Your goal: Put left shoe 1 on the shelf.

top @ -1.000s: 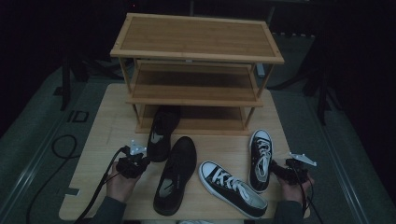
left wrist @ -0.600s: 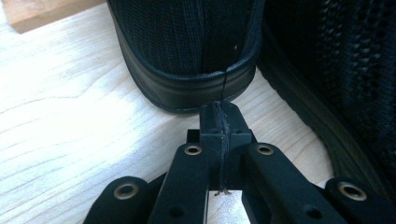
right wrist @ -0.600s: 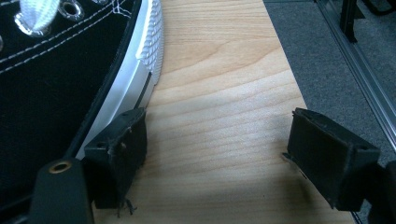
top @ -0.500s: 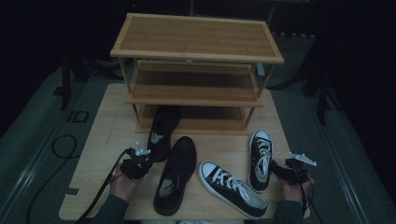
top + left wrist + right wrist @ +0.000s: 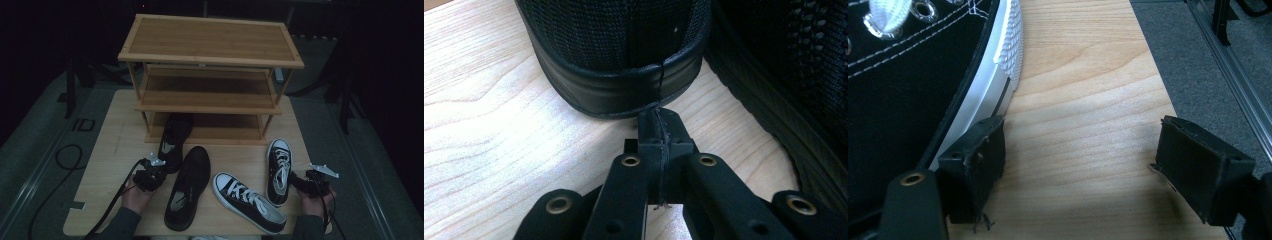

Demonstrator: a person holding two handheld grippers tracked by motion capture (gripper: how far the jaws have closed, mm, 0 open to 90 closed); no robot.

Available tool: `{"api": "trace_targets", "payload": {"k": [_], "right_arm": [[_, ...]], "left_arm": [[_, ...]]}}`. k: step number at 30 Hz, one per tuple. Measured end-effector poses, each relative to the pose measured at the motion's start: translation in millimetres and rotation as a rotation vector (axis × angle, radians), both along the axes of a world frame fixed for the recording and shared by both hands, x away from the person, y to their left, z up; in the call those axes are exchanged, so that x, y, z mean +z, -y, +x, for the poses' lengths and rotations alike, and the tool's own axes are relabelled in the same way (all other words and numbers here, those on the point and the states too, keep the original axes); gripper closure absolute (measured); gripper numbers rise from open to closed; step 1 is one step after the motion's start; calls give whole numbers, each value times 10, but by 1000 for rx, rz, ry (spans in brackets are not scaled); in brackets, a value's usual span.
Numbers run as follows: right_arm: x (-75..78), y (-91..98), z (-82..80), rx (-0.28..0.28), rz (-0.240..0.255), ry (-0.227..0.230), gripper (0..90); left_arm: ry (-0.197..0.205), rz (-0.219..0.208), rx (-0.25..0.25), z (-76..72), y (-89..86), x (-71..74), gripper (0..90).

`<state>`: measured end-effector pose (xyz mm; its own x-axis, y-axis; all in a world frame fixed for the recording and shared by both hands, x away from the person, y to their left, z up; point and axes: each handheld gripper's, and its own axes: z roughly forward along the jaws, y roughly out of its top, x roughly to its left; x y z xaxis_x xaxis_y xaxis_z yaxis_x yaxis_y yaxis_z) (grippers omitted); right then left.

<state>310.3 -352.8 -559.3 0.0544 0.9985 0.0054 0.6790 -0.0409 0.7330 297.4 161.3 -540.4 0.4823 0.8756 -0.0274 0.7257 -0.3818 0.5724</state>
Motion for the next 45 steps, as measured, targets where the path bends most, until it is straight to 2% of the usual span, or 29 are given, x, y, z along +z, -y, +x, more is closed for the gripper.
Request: {"api": "trace_targets", "payload": {"k": [9, 21, 24, 25, 28, 34, 40, 45], "right_arm": [[0, 0, 0, 0, 0, 0, 196], [0, 0, 0, 0, 0, 0, 196], [0, 0, 0, 0, 0, 0, 196], [0, 0, 0, 0, 0, 0, 196], [0, 0, 0, 0, 0, 0, 196], [0, 0, 0, 0, 0, 0, 196], [0, 0, 1, 0, 0, 0, 196], [0, 0, 1, 0, 0, 0, 196]], "left_arm": [[6, -10, 12, 79, 35, 15, 898], [45, -43, 25, 210, 90, 127, 898], [55, -9, 11, 253, 156, 135, 898], [47, -5, 5, 267, 164, 138, 898], [55, -1, 4, 268, 176, 141, 898], [67, -25, 19, 325, 218, 149, 898], [84, -5, 14, 423, 294, 146, 898], [96, 20, 39, 501, 316, 140, 897]]}}
